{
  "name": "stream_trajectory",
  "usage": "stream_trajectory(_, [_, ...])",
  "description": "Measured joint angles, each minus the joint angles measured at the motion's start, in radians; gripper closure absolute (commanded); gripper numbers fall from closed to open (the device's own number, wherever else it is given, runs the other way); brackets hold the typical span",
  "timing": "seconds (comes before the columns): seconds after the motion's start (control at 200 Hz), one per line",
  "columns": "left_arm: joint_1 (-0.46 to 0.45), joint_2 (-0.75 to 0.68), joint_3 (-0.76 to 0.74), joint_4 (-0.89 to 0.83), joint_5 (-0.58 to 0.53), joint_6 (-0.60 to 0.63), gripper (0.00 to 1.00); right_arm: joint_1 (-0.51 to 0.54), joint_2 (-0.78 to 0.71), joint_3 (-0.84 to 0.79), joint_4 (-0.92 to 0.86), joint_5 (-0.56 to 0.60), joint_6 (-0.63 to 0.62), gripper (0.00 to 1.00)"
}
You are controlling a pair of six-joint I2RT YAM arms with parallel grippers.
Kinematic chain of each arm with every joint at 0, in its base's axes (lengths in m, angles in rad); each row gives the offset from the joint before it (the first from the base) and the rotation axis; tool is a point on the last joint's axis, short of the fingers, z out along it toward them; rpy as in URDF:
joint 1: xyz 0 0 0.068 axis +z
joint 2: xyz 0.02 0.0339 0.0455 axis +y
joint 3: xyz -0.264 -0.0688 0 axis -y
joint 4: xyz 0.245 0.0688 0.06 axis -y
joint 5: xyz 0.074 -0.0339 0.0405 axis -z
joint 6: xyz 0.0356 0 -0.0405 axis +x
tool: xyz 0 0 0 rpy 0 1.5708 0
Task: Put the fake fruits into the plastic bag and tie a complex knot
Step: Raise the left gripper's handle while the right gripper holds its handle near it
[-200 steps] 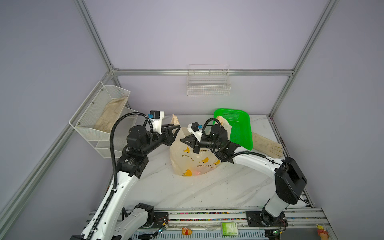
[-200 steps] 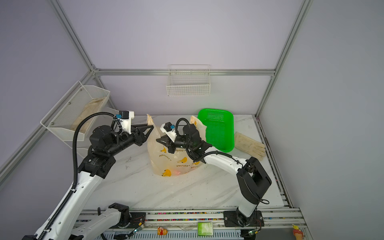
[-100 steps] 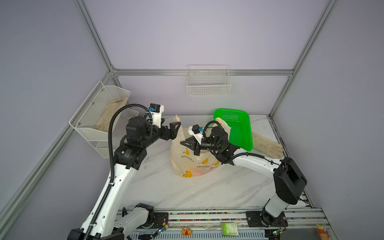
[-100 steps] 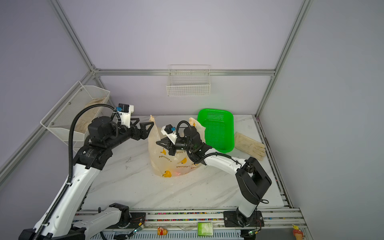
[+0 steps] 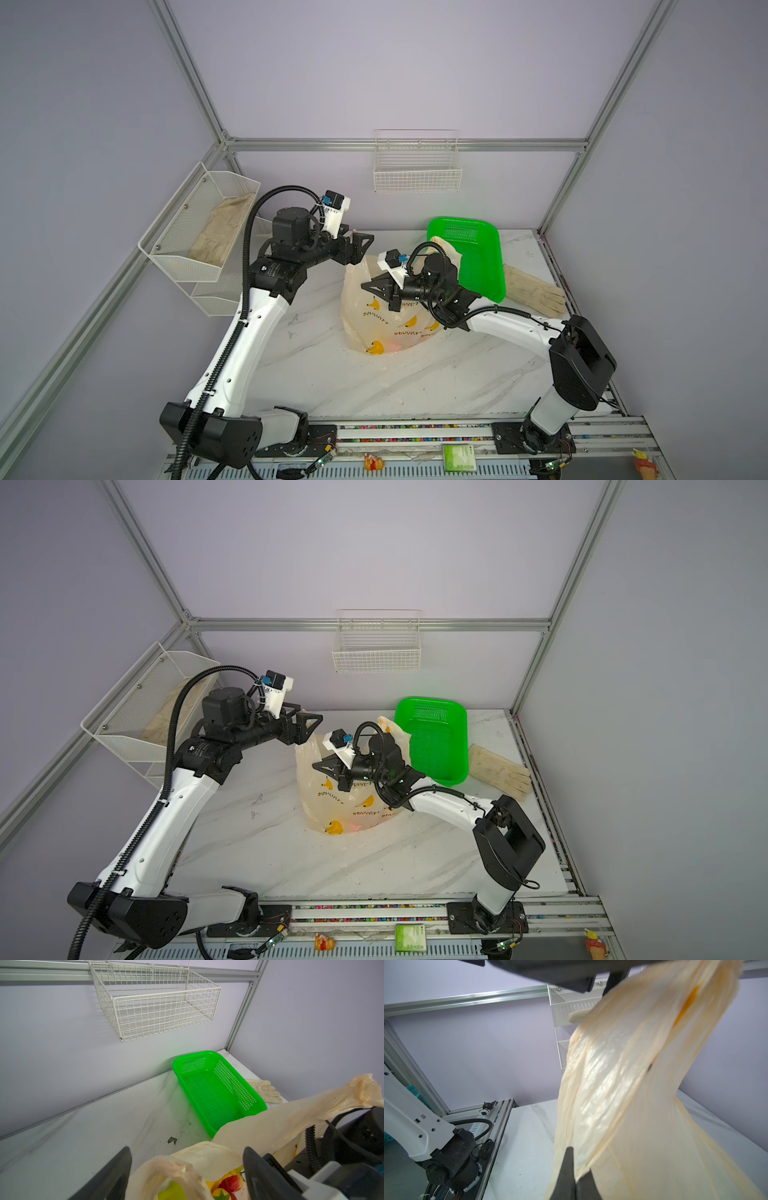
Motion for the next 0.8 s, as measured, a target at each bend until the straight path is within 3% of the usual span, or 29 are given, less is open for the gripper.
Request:
stream_trajectory(0.13, [0.000, 0.023, 0.002, -0.002, 0.016, 0.005, 0.48, 0.000, 0.000, 0.000, 0.000, 0.000, 0.000, 1.00])
stream_trajectory(0.35, [0.004, 0.025, 0.003, 0.002, 0.018, -0.026, 0.92, 0.000, -0.002, 0.000, -0.005, 0.013, -0.001, 1.00])
stream_trajectory(0.41, [0.005, 0.021, 0.003, 0.007, 0.026, -0.052, 0.99, 0.000, -0.010, 0.000, -0.026, 0.039, -0.005, 0.70])
stream_trajectory(0.485, [0.005, 0.004, 0.002, 0.024, 0.048, -0.092, 1.00, 0.000, -0.040, 0.000, -0.089, 0.105, -0.028, 0.51])
stream_trajectory(0.51, [0.005, -0.005, 0.000, 0.032, 0.057, -0.111, 1.00, 0.000, -0.053, 0.000, -0.106, 0.124, -0.031, 0.38])
stream_trajectory(0.605, [0.005, -0.075, -0.044, 0.090, 0.089, -0.188, 1.00, 0.001, -0.129, -0.011, -0.136, 0.193, -0.060, 0.04])
stream_trajectory(0.8, [0.005, -0.204, -0.164, 0.179, 0.134, -0.299, 1.00, 0.021, -0.179, 0.014, -0.089, 0.223, -0.072, 0.03])
